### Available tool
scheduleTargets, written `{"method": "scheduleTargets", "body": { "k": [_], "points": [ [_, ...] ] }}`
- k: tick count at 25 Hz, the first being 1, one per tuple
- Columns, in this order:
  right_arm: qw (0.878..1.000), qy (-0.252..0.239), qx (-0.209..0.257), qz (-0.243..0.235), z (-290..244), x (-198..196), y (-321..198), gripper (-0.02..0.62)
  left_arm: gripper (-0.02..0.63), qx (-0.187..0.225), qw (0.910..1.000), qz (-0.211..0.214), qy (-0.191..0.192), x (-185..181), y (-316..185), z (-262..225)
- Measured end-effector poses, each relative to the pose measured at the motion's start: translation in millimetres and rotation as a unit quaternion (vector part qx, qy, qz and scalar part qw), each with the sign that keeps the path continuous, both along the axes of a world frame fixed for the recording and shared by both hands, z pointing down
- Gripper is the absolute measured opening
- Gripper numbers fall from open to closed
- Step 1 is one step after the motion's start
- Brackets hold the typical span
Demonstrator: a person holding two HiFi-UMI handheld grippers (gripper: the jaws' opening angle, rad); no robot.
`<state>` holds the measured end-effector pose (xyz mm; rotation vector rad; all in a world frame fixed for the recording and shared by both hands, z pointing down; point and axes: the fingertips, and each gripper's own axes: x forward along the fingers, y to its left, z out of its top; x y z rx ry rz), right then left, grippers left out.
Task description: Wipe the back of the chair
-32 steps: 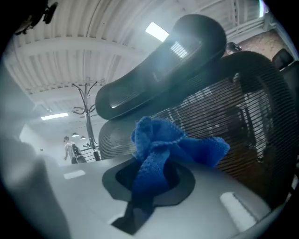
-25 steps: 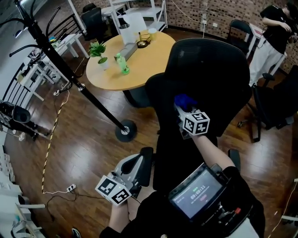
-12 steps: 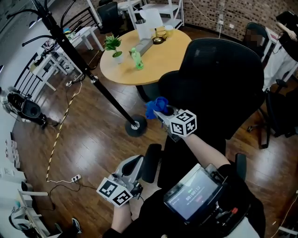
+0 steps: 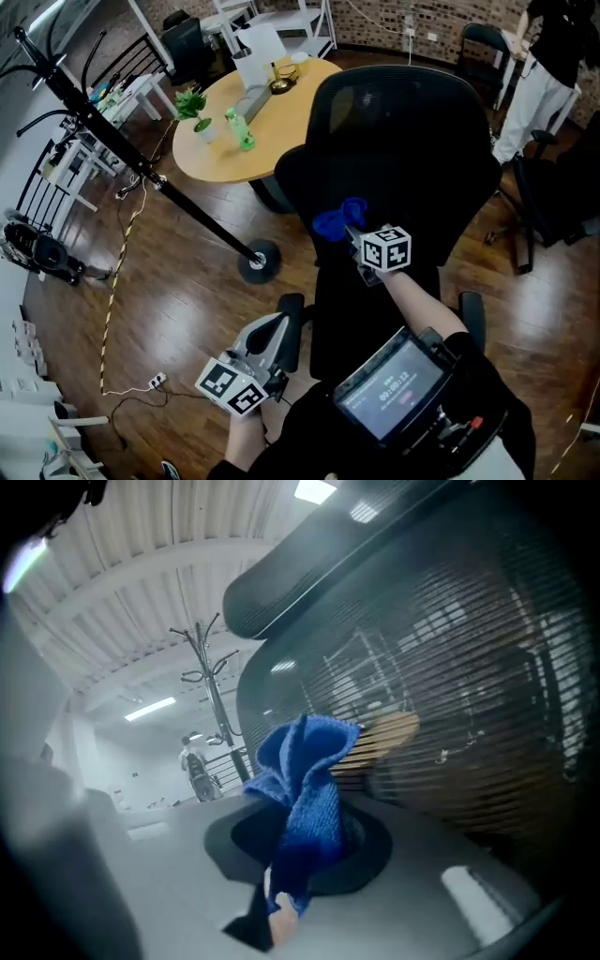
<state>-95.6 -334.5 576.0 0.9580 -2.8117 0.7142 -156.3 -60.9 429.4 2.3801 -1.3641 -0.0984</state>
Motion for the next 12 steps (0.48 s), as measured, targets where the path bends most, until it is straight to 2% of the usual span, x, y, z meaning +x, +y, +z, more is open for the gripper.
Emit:
{"method": "scheduleTargets", "body": {
  "k": [7, 12],
  "points": [
    [0.995, 0.021, -0.012, 0.097, 13.3, 119.1, -10.4, 0.056, 0.006, -0.001, 0.9968, 0.080, 0.004, 53.0, -21.4, -4.0],
    [0.981, 0.033, -0.027, 0.187, 24.8, 218.5, -12.0, 0.056, 0.006, -0.002, 0.9913, 0.131, 0.005, 94.6, -28.4, -2.0]
  ]
}}
